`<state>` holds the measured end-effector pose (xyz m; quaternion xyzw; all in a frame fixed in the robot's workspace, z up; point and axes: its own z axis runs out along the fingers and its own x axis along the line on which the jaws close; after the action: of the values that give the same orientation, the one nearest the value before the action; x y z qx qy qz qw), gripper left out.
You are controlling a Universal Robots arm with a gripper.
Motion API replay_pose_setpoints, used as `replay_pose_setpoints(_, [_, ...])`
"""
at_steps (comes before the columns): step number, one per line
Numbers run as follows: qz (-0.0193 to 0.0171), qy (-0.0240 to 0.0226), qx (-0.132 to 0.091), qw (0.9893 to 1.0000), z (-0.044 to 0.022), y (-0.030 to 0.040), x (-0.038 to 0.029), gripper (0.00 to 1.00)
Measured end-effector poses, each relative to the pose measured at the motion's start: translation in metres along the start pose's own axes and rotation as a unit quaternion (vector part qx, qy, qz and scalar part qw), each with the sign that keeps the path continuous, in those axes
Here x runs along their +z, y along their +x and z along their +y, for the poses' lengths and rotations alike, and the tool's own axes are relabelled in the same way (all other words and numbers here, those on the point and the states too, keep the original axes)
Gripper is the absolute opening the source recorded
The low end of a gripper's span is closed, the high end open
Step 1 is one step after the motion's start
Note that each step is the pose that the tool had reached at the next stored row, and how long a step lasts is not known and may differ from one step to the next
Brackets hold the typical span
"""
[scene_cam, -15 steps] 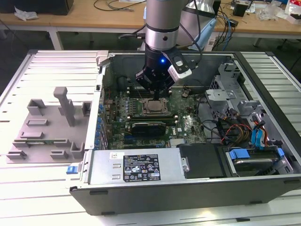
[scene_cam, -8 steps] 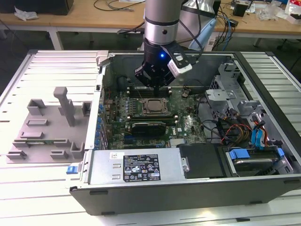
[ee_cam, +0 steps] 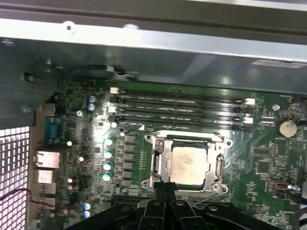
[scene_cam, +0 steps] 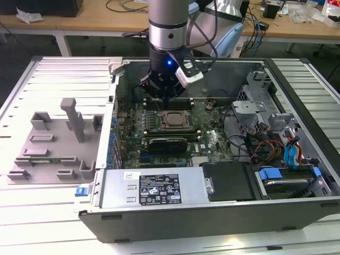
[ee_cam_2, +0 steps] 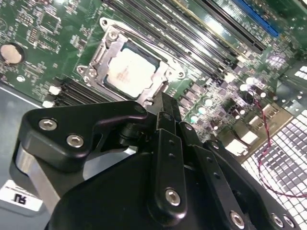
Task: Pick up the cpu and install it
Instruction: 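Install the first cpu locking lever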
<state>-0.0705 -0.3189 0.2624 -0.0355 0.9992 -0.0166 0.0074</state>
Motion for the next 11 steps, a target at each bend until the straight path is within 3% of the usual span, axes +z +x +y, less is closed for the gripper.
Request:
replay_pose_setpoints(5, [-0.0009,0.0001,0.000,1.0000,0.0007,0.0100,-0.0002,0.11])
replay_pose_setpoints(8, [-0.0028,0.0003,0.000,1.0000,0.0016,0.0219,-0.0004,0.11])
replay_pose_setpoints(10, [-0.0072,0.0004,0.000,1.0000,0.0023,0.0320,-0.0005,0.11])
replay_pose_setpoints(11, [-0.0113,-0.0034,0.000,0.9999,0.0025,0.0346,-0.0006,0.11])
